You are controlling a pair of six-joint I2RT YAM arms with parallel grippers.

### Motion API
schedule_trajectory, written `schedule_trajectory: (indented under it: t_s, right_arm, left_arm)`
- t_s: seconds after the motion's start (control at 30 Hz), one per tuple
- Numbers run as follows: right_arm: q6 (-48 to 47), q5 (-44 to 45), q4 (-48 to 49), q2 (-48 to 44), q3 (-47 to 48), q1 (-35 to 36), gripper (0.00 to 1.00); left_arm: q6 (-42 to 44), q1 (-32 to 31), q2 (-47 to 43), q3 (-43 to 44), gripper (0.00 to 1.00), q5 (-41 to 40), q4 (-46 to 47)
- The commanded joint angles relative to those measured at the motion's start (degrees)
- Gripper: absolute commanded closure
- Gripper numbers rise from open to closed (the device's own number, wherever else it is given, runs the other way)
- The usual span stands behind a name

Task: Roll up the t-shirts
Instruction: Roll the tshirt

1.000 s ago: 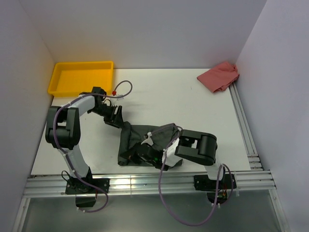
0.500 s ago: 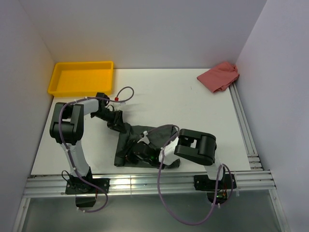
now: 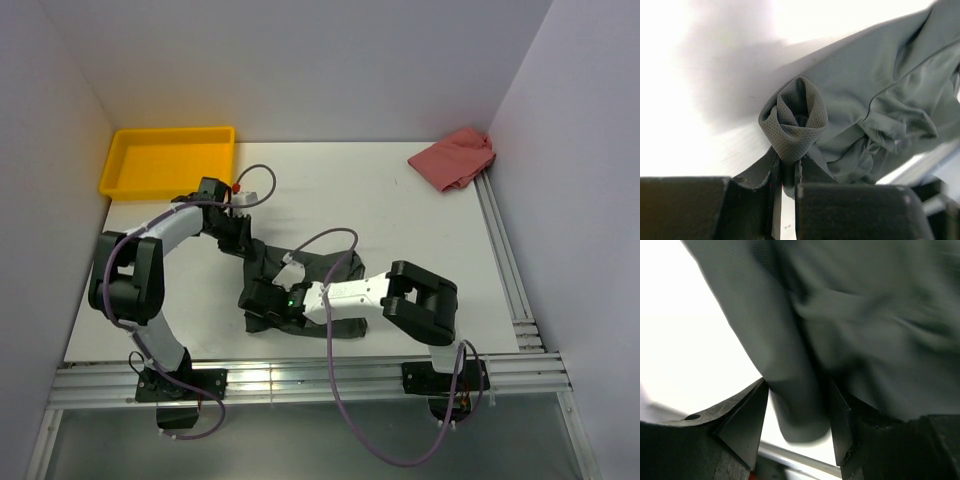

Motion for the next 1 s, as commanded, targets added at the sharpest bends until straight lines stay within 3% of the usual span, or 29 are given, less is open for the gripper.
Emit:
schedule_trajectory:
  t_s: [0.0,0.2,0.57,0.87,0.93,0.97]
  right_arm:
    - [-3.2,9.8,-26.1,-0.1,8.5,0.5,0.42]
    - [-7.6,14.3,-35.8,6.4,23.2,0.2,0.42]
    - [-16.3,14.9,-39.4,21.1,44.9,-1.3,0.42]
    - [-15.8,13.1,-40.2,24.6,46.0,-1.4,0.45]
    - [-15.8,11.9,-38.8,24.9,45.1,-1.4,0.53]
    - [-15.8,11.6,-37.5,24.7,44.1,-1.5,0.62]
  left_arm:
    - [-4.9,-0.6,-3.0,1.1,1.00,-8.5,4.6]
    - [-7.2,-0.9,-1.6,0.9,1.00,-13.4,8.2]
    - [-6.6,-1.2,1.2,1.0,1.00,-15.7,9.3]
    - [-6.4,-1.2,1.2,0.9,0.97,-16.3,9.5]
    - [-6.5,-1.2,0.8,0.9,0.87,-16.0,9.6]
    - [-6.4,-1.2,0.6,0.9,0.83,-15.9,9.6]
